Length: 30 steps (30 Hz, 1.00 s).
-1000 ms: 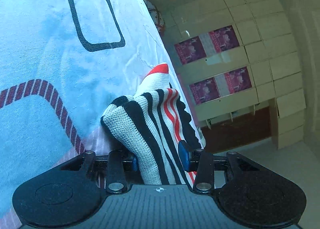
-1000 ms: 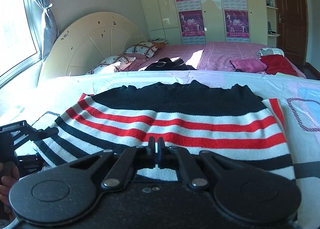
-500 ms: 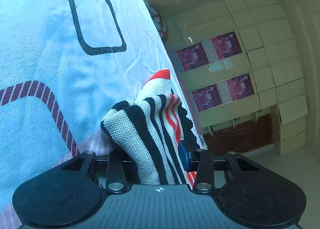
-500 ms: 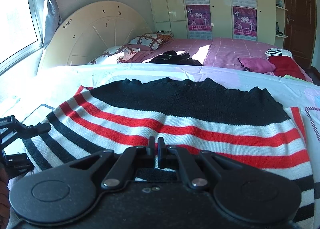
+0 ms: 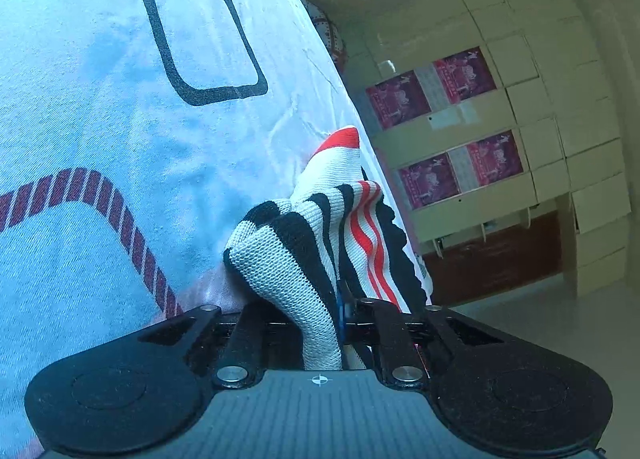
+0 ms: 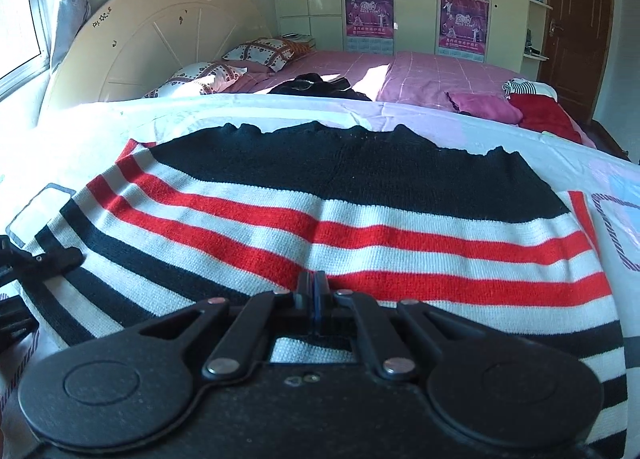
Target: Fold small clothes
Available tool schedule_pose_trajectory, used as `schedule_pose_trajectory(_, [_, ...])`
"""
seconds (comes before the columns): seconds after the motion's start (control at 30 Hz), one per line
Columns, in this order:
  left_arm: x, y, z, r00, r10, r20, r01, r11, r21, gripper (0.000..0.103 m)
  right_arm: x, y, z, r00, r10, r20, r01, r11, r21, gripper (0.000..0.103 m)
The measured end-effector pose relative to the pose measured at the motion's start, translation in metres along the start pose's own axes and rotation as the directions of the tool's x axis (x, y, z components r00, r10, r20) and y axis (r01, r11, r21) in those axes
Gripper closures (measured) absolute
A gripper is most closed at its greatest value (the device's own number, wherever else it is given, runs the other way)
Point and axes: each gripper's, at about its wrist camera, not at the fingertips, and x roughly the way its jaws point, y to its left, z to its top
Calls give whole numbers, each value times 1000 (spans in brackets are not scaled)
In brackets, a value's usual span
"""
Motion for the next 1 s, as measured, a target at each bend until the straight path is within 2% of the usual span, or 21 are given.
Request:
schedule_pose_trajectory(0.33, [3, 2, 15, 999, -21, -44, 23, 999, 46, 90, -1, -1, -9, 999, -25, 40, 22, 998, 65, 101])
schedule_pose_trajectory(0.53, [-7, -25, 21, 999, -21, -31, 27, 981, 193, 90, -1, -4, -12, 998, -14, 58, 11, 998, 58, 101])
schedule_pose_trajectory(0.67, [-19, -57, 24, 1000, -22, -15, 25, 949, 315, 90, -2, -9, -17, 997, 18, 70, -21, 999, 44, 101])
schedule_pose_trajectory(0.83, [-28, -128, 11, 999, -37, -3, 33, 851, 523, 90, -1, -20, -19, 993, 82, 84, -87, 995, 56, 101])
schedule_pose_trajectory(0.97, [-28, -193, -23, 997, -62, -40, 73, 728, 682, 90, -7, -47, -15, 979, 182, 87, -195, 967, 164, 103])
schedule_pose_trajectory(1.0, [-29, -212, -35, 996, -70, -59, 91, 680, 727, 90, -16, -59, -15, 972, 197, 126, -220, 952, 211, 101])
